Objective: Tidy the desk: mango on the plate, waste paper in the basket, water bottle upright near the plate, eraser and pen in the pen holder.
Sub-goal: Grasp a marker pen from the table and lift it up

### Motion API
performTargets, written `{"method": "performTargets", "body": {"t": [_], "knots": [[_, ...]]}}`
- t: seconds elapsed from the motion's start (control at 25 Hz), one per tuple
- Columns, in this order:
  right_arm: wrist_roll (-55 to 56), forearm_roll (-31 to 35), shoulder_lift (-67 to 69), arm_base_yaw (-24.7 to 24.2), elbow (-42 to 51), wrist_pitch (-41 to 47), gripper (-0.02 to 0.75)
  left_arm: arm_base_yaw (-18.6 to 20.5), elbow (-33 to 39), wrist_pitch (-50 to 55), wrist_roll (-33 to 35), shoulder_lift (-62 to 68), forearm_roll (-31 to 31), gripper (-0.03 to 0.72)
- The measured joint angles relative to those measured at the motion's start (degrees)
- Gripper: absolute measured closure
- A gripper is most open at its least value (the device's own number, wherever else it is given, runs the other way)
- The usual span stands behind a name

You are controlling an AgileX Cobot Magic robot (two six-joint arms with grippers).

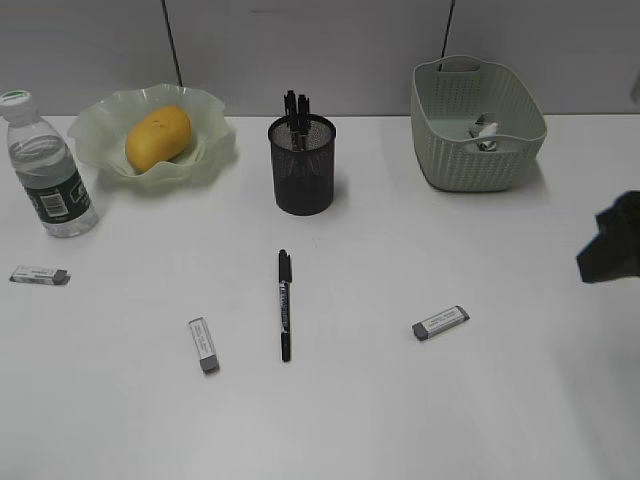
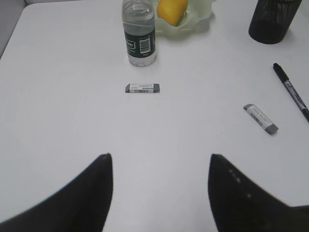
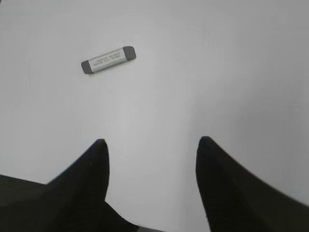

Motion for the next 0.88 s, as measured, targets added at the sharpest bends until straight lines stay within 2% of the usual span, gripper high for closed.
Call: {"method": "performTargets", "body": {"t": [0.16,0.4,0.64,0.88], "knots": [[0.09,2.62,10.6,1.83,-7.63,-0.21,0.279,0.0,0.0,-0.08,0.0,-0.22,-0.06,0.215],[6.55,0.34,24.49,13.6,-21.04,0.15,0.279,0.0,0.0,-0.08,0.0,-0.27,-0.06,0.216],[13.87,-4.7,38.84,22.68,-37.61,5.89,0.279,0.0,0.0,-0.13,0.0,-0.27,-0.06,0.216],[17.52,-6.58,51.91,26.68,-52.21,12.14,0.279,0.0,0.0,-0.13,0.0,-0.27,-0.06,0.217]]}}
